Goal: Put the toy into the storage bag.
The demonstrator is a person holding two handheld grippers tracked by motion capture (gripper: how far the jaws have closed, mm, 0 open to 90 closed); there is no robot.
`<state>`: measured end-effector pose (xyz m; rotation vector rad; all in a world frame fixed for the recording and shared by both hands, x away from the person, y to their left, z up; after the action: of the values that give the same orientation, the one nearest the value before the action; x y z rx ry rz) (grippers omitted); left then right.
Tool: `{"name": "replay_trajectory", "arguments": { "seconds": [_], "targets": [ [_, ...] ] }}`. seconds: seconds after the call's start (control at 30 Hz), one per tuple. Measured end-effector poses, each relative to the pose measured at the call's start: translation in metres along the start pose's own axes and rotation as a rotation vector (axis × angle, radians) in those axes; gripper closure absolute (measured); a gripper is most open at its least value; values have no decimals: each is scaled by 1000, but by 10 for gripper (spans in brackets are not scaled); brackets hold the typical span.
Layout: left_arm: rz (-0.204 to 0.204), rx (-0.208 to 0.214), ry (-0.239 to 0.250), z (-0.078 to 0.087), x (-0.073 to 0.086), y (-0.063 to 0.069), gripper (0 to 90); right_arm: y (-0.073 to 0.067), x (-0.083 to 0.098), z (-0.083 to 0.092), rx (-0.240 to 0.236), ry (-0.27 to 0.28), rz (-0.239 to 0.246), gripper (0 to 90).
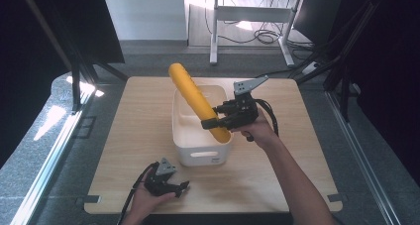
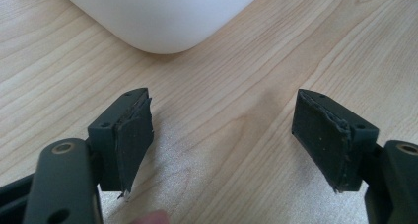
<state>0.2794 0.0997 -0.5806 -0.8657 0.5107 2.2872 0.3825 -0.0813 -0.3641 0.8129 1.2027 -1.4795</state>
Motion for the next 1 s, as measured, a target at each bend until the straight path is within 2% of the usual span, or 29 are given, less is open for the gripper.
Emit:
{"name": "replay_trajectory", "arguments": {
  "seconds": [0.2, 0.57, 0.73, 0.83, 0.9, 1.0],
  "targets": [
    [0, 0, -1, 0, 0, 0, 237, 8, 8, -5, 0, -20, -17, 505],
    [-9, 1, -6, 0, 0, 0, 237, 14, 16, -7, -2, -20, -31, 501],
    [-8, 1, -4, 0, 0, 0, 237, 21, 25, -7, 58, -43, -35, 489],
    [-7, 3, -4, 0, 0, 0, 237, 24, 30, -5, 75, -35, -36, 483],
    [-8, 3, -5, 0, 0, 0, 237, 25, 32, -1, 101, -16, -16, 469],
    [-11, 6, -9, -1, 0, 1, 237, 25, 33, 2, 122, -17, -6, 438]
  ]
}}
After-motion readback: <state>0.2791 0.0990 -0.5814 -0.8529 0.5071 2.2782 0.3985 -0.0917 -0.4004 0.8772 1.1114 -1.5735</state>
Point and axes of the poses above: each handheld gripper's, and its own axes: z roughly backward along the jaws, x roughly out of its underside, y roughly to its right, the point moved 6 cm from there along -z, roughly forward along the jaws, and after that the axes turned 2 degrees about z, right-handed, at the moved point
